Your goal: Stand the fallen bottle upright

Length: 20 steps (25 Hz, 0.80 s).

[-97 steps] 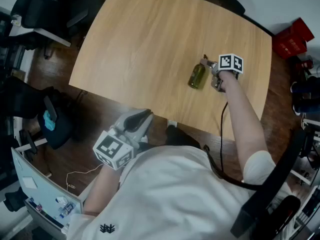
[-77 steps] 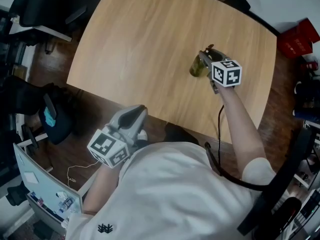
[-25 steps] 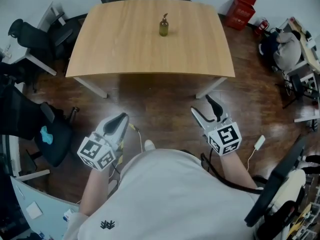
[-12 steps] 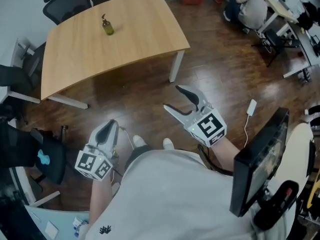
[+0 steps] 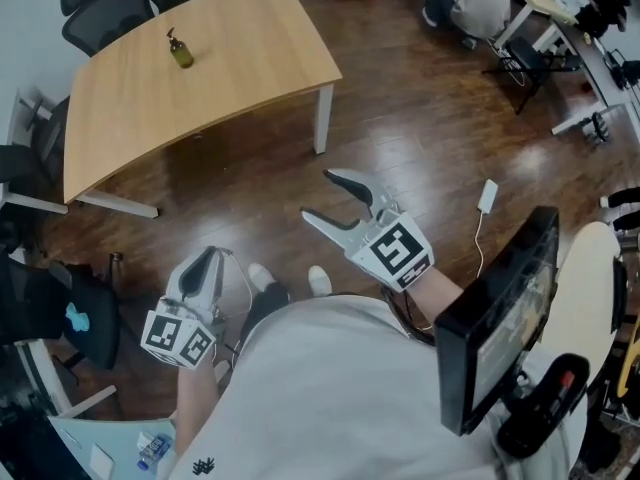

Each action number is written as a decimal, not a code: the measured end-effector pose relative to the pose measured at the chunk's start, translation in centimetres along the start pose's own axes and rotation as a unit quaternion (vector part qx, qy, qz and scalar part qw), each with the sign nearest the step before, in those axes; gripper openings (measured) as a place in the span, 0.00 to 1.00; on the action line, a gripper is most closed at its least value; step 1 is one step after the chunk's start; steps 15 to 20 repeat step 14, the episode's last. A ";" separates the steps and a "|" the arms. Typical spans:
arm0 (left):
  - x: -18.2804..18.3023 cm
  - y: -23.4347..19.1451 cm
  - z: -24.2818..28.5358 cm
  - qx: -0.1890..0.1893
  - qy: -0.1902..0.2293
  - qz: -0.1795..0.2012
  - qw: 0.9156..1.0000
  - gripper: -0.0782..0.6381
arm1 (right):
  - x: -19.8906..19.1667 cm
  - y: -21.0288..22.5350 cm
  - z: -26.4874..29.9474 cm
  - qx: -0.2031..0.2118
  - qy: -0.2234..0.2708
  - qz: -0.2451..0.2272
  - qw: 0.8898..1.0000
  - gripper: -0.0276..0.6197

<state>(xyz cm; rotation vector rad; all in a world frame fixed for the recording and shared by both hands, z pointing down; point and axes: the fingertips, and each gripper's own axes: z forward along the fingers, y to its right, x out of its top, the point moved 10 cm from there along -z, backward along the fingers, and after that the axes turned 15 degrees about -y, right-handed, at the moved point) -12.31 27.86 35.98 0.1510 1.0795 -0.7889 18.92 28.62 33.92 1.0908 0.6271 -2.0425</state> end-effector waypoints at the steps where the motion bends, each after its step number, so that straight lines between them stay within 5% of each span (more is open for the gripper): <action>1: -0.1 0.3 0.1 -0.001 -0.001 0.000 1.000 0.15 | -0.2 -0.1 -0.2 0.001 0.000 0.001 1.000 0.46; 20: -0.3 1.3 -0.2 -0.004 -0.002 0.003 1.000 0.15 | -0.8 0.1 -1.2 -0.002 -0.005 0.002 1.000 0.46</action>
